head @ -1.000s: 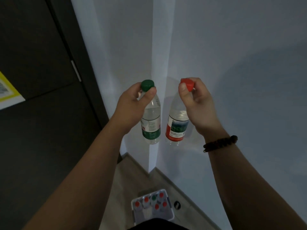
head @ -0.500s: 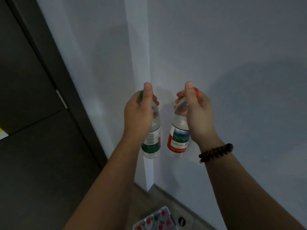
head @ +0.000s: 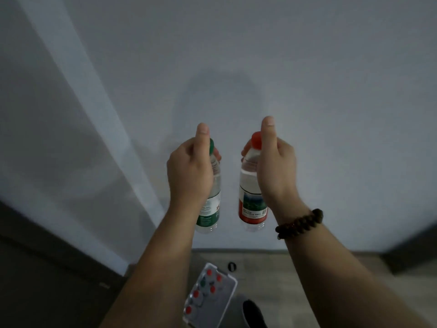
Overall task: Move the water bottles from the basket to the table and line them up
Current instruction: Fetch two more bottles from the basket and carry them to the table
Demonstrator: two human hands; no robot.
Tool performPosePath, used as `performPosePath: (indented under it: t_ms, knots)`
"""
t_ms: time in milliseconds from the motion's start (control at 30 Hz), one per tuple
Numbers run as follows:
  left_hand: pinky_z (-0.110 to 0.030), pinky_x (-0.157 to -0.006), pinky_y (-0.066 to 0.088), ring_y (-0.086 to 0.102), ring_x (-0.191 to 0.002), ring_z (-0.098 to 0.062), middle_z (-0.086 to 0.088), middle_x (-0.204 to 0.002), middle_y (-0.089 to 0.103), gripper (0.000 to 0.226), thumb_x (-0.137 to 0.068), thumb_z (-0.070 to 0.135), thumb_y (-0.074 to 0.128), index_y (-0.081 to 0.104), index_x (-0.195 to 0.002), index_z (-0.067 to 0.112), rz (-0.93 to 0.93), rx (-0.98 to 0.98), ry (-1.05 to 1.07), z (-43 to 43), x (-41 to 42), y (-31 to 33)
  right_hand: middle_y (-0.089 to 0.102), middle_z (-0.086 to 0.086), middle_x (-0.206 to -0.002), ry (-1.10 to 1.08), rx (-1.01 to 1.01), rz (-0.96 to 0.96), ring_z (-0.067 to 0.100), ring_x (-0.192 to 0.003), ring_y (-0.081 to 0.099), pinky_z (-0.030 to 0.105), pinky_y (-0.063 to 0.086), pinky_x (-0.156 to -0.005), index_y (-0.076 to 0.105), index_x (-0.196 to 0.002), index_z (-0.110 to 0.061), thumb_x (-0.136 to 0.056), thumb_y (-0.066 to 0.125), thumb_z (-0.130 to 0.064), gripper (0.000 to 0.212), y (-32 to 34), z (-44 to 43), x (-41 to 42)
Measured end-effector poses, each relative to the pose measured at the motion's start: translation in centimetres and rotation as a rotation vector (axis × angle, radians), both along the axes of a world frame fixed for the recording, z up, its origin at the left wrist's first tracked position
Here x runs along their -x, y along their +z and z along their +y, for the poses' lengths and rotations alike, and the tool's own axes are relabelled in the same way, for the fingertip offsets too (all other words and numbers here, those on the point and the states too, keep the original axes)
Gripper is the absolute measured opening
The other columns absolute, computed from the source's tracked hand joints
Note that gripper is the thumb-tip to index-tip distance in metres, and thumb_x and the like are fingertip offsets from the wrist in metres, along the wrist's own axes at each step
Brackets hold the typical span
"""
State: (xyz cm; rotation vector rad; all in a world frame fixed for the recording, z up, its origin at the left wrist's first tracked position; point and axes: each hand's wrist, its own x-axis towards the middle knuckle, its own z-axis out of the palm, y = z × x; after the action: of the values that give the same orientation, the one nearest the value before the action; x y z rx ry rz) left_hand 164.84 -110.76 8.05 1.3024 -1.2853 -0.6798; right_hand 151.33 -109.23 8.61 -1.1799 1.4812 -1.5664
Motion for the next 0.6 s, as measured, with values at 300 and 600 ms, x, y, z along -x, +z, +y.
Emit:
performPosePath:
  t_ms: [300,600]
  knots:
    - [-0.043,-0.070,0.059,0.068,-0.062,-0.017,-0.001,-0.065,0.070,0.081,-0.088,0.076,0.023,0.068,-0.066,0.012,0.000,-0.022,-0.463,4.3,15.2,-0.7,0.072,0.011,-0.072,-0.520,-0.075,0.132,0.030,-0.071,0.070,0.048,0.060,-0.072,0.068,-0.075,0.001,-0.101,0.032,-0.067,0.081,0.5,11.1,12.6]
    - [-0.043,-0.070,0.058,0.068,-0.062,-0.015,0.000,-0.066,0.071,0.067,-0.105,0.057,0.032,0.068,-0.068,0.014,-0.052,0.012,-0.935,15.1,33.1,-0.6,0.068,0.016,-0.065,-0.992,-0.032,0.091,0.037,-0.063,0.066,0.045,0.058,-0.063,0.065,-0.067,0.002,-0.100,0.039,-0.064,0.078,0.0,26.0,25.6]
